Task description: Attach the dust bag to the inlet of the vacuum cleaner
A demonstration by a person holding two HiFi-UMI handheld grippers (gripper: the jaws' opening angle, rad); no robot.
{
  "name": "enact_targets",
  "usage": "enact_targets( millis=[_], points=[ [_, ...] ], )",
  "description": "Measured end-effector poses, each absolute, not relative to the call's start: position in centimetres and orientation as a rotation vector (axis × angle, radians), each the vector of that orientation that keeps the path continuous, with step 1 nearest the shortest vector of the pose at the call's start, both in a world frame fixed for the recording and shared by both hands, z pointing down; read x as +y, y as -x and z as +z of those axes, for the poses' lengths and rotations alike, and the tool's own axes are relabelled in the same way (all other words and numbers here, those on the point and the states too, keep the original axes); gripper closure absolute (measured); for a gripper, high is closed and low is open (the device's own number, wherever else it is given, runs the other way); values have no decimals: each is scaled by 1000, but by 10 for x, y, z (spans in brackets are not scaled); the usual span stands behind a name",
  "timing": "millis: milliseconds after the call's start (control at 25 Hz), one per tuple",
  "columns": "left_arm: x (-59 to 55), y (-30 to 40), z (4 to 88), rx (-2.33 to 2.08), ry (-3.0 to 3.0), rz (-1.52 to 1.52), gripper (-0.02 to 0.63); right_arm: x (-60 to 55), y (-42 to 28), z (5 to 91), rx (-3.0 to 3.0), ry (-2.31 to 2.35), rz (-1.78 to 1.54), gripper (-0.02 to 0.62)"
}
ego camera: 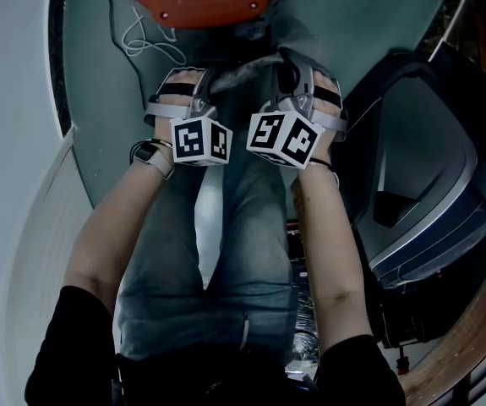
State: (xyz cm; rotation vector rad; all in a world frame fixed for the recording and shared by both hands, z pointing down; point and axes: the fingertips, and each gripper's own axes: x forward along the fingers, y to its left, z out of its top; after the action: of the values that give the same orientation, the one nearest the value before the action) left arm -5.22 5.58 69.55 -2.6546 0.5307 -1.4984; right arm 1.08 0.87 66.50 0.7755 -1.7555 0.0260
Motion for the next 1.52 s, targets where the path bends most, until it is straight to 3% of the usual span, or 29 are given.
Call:
enact_targets(
  millis=[520, 920, 1520],
  points=[
    [8, 71, 693, 671, 2680, -1552, 581, 46, -8, 677, -1772, -743, 108, 560],
    [52, 63, 699, 582, 2665, -1555, 581, 4, -8, 659, -1771, -756, 79, 559],
    [2, 73, 694, 670, 2677, -1609, 581, 36, -12, 689, -1748, -774, 324, 560]
  ],
)
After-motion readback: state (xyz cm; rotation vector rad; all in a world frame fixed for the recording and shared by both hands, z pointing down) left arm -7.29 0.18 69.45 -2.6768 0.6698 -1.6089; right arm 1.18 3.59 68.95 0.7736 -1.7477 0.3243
